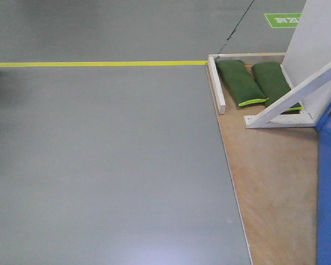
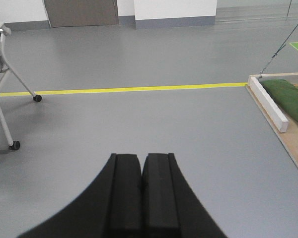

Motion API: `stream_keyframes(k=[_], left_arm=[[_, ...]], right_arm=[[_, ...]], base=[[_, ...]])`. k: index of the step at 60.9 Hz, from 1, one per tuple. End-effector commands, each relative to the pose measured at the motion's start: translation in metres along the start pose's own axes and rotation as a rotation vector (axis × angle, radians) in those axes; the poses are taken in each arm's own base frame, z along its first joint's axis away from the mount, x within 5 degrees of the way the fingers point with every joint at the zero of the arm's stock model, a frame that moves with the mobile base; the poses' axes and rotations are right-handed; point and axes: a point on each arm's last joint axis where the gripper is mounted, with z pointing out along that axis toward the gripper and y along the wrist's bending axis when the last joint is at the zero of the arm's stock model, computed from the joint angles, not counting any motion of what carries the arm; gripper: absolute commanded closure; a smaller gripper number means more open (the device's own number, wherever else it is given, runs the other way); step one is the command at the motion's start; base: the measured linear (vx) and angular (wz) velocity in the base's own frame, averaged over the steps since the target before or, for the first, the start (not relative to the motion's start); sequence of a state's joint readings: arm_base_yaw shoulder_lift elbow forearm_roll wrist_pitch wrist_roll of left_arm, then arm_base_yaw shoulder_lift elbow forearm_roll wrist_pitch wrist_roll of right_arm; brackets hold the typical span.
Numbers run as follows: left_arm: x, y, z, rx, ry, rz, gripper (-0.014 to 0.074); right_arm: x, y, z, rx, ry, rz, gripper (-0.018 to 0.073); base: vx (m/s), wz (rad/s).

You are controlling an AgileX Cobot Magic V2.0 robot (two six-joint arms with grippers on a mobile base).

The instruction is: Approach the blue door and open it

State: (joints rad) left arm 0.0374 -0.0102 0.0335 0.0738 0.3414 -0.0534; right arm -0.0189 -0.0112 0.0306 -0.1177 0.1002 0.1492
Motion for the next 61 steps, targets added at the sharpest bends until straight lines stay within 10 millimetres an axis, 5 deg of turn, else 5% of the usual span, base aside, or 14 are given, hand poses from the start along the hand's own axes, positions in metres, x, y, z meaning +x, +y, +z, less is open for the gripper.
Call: stream_keyframes(k=[1,61], left_arm=[[-0.018,0.000,-0.005,0.005,-0.130,-0.004,0.0526],[-0.018,0.000,-0.005,0.005,-0.129,-0.004,0.0526]], right_arm=[[-0.006,0.001,-0.001,-0.012,-0.090,-0.011,0.0564],[-0.015,0.001,-0.002,-0.007,-0.082,-0.012,0.0564]], base=[[0.14,-0.01],[0.03,0.00]])
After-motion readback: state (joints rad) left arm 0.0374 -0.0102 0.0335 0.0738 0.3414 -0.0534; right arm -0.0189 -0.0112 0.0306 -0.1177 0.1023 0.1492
